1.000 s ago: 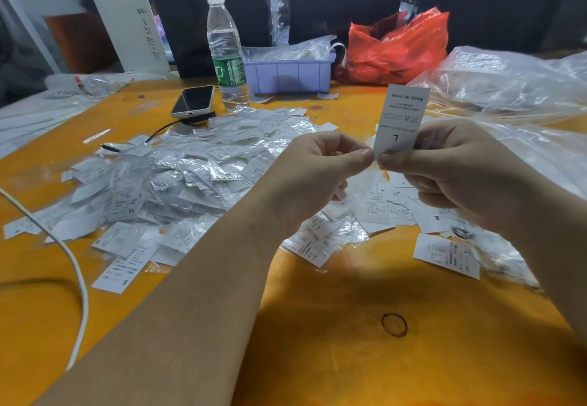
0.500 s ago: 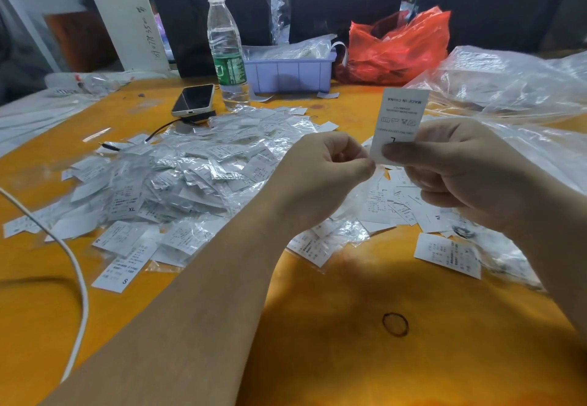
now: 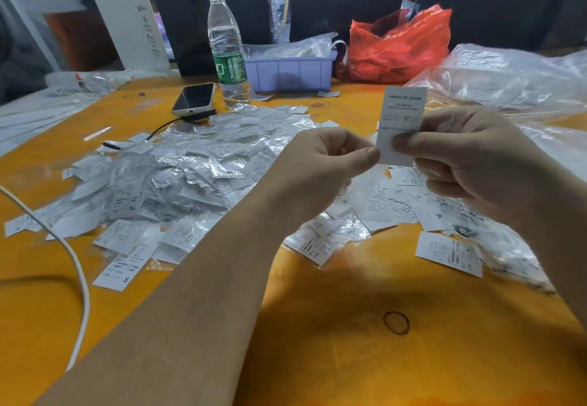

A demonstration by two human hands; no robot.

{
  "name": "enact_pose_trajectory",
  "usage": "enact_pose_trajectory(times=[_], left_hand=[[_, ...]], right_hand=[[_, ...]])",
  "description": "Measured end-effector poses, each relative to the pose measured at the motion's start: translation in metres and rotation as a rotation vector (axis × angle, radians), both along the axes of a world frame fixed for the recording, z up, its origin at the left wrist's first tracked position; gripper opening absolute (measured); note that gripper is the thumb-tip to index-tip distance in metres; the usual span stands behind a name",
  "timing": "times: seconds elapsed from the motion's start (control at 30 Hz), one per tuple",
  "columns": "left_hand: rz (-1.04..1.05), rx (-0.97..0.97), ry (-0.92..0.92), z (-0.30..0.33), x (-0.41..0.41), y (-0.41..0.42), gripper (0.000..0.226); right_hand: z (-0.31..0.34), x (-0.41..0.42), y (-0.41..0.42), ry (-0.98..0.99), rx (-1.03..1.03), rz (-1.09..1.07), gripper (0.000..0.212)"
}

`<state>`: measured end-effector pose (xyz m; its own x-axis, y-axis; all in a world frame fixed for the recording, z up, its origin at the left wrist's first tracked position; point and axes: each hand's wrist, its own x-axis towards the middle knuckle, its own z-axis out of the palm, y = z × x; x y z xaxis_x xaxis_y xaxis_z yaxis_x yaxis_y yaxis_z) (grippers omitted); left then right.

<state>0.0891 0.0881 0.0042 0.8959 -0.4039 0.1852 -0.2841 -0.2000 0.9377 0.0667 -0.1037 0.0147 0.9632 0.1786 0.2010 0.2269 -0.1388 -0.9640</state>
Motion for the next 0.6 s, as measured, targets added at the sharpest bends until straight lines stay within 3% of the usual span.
enact_pose_trajectory(times=[0.2,0.6], left_hand=[[-0.056,0.000,0.005,0.0004,-0.0008,-0.0004,0.005],[-0.065,-0.058,0.030,0.0022,-0.0021,-0.0009,0.006]], right_hand=[[-0.0032,0.0012,0.0017,-0.021,0.055,-0.068,0.012],[-0.0008,-0.0015,0.0022,-0.019,0.025,-0.018,0.026]])
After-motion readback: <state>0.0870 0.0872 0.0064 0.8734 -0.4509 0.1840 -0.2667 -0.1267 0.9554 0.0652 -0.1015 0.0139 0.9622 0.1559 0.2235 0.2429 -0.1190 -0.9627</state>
